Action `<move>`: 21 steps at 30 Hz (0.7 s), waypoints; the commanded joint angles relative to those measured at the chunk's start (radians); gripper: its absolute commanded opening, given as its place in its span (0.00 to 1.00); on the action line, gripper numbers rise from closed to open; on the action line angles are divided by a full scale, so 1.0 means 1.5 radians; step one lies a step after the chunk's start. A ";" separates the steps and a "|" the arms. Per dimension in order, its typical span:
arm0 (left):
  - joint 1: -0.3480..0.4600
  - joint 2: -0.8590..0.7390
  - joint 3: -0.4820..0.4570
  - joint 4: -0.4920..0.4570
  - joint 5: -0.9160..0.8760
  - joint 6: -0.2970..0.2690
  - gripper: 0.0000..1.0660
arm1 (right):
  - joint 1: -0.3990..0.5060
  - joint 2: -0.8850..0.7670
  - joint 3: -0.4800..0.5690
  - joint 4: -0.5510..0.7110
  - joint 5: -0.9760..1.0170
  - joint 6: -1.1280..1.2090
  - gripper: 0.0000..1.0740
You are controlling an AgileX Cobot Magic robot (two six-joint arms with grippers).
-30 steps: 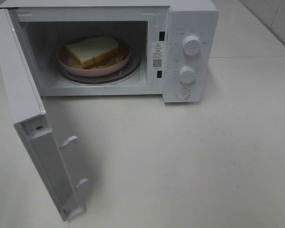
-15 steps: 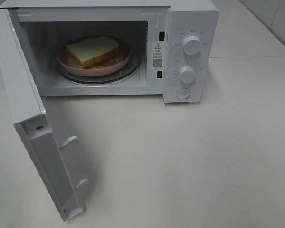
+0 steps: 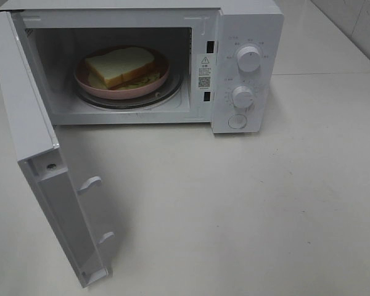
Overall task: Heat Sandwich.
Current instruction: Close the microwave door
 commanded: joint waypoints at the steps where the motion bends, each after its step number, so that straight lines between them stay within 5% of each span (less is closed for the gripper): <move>1: -0.003 -0.012 0.002 0.001 -0.005 0.000 0.94 | -0.003 -0.018 0.001 -0.001 -0.006 0.002 0.71; 21: -0.003 -0.012 0.002 0.001 -0.005 0.000 0.94 | -0.003 -0.018 0.001 -0.001 -0.006 0.002 0.71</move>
